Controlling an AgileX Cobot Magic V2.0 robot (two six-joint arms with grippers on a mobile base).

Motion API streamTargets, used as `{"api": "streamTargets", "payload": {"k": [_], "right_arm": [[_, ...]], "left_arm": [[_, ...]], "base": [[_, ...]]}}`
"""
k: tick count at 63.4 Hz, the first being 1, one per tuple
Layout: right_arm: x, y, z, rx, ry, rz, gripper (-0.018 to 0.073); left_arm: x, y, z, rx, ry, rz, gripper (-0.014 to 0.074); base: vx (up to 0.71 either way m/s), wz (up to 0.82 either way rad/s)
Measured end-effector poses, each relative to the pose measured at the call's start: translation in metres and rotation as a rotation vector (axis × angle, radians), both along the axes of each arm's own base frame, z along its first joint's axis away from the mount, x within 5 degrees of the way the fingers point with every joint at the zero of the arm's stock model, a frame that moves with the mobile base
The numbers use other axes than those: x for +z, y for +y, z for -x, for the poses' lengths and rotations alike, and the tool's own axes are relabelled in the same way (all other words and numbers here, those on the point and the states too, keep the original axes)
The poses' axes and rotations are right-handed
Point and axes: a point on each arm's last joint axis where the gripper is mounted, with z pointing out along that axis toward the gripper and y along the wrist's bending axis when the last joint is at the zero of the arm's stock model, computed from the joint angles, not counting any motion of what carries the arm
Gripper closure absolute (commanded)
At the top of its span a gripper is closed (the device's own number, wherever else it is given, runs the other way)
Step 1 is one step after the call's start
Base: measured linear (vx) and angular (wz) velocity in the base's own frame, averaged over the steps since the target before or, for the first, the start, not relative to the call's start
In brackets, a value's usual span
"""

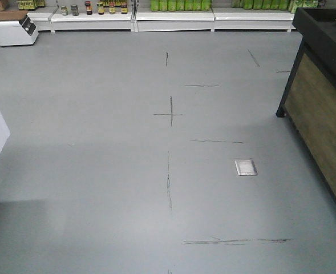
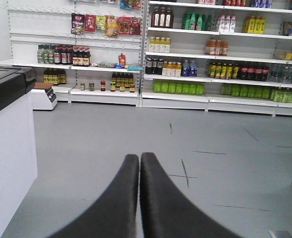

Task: Pick three apples into basket with both arms
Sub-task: 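Drive the base across the floor toward the fruit display tables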

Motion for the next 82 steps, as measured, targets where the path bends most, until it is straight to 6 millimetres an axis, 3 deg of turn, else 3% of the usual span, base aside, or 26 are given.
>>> {"api": "streamTargets", "payload": {"k": [82], "right_arm": [[0.0000,0.0000,0.0000,0.000,0.000,0.000,0.0564]], "left_arm": [[0.0000,0.0000,0.0000,0.000,0.000,0.000,0.0603]], "base": [[0.00,0.00]]}}
